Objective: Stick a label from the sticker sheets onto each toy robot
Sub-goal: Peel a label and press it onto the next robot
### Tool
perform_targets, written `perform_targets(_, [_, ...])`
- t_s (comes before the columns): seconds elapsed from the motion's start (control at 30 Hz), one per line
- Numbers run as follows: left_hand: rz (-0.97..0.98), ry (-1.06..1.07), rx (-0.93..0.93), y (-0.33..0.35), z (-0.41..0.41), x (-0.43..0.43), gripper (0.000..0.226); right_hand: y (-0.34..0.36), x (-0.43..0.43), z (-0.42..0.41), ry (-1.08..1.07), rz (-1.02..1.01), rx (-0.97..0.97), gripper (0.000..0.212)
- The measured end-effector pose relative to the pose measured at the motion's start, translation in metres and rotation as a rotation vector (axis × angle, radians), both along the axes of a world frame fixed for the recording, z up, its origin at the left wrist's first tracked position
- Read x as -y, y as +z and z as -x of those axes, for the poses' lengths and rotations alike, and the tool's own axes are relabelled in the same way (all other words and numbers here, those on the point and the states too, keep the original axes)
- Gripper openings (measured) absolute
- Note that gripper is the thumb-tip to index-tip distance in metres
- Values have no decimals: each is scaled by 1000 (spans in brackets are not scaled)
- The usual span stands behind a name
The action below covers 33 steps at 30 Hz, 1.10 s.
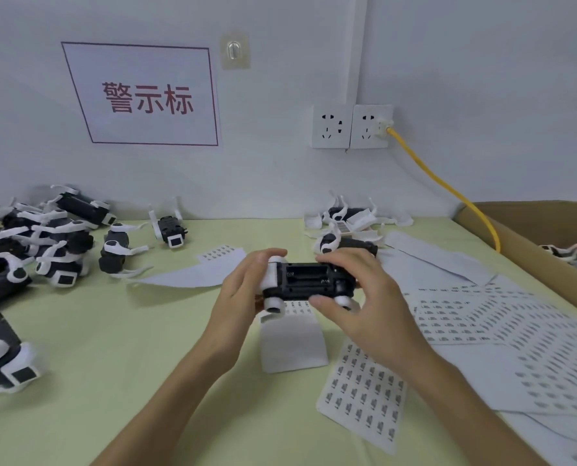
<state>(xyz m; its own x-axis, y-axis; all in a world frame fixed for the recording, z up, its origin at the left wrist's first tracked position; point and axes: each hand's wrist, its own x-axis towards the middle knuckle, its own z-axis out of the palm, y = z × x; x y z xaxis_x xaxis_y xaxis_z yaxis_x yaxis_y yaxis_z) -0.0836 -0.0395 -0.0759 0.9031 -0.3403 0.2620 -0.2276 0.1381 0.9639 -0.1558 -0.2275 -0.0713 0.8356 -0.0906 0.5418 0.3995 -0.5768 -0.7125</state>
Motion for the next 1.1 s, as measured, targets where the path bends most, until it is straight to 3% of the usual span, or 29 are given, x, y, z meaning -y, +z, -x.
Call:
perform_targets(0.2, [-67,-81,24,2,4,-4,65,4,-6,2,-50,-117,-18,30])
perform_targets(0.37, [-137,-91,35,6,7,-6,70,5,-2,1,-52,-299,-96,25])
perform_targets(0.53, [-16,-126,-59,7,11,-3,64,7,-1,1,69,-356,-208,28])
perform_targets(0.7, [36,-147,-143,8,9,-6,33,12,-5,3,169,-428,-255,36])
perform_targets(0.9, [65,-118,-138,7,9,-5,70,12,-4,1,149,-499,-245,33])
perform_targets(1.0, [88,-126,-139,6,9,-5,57,11,-6,2,147,-480,-212,36])
perform_targets(1.1, [49,-36,-154,5,7,-2,66,9,-9,1,76,-506,-148,35])
